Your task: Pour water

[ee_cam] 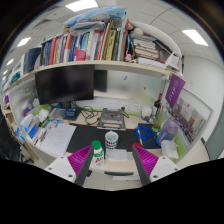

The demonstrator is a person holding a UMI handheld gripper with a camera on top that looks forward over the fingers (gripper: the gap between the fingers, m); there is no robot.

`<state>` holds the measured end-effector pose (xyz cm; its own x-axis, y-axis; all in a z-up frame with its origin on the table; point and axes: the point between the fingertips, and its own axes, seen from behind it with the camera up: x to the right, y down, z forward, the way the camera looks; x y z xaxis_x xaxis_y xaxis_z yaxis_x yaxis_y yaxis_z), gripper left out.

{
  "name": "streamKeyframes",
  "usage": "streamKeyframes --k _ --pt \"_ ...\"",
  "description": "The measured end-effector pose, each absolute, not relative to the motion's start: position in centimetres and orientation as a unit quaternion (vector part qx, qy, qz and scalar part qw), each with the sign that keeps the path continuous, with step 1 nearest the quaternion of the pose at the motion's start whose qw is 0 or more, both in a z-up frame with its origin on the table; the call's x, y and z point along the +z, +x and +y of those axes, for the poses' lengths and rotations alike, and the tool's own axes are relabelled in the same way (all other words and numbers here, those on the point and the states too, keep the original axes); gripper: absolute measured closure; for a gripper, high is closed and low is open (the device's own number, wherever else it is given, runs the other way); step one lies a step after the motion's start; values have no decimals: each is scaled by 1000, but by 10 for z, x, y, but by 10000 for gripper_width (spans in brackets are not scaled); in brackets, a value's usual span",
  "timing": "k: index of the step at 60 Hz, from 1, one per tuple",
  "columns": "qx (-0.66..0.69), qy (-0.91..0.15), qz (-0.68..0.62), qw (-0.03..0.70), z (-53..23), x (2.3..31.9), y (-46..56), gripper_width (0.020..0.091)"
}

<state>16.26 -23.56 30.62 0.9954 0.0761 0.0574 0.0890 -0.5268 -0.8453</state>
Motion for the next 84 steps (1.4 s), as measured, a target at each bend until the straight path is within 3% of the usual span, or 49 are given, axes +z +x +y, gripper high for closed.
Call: streamKeyframes --k 5,6,7,16,26,43,51,54,56,75,80,84 --pt "-33 -866 -40 497 -227 287 154 307" --pt "-33 -865 -41 500 -230 297 171 308" --pt "-35 -862 -36 505 -223 277 151 309" --pt "0 -861 -22 508 -207 224 117 308" --pt "13 -833 -13 553 -166 185 101 309" --pt "32 -823 -4 568 -113 99 84 317" --pt "1 -801 -14 598 -97 91 92 334" --pt "-14 -792 -22 609 -93 89 94 420" --pt "-19 -786 -28 617 -90 89 92 563" --pt "29 -743 -31 668 -84 102 80 699" --pt "16 -756 -42 653 -82 100 77 699" --pt "16 -760 -44 648 -80 115 68 699"
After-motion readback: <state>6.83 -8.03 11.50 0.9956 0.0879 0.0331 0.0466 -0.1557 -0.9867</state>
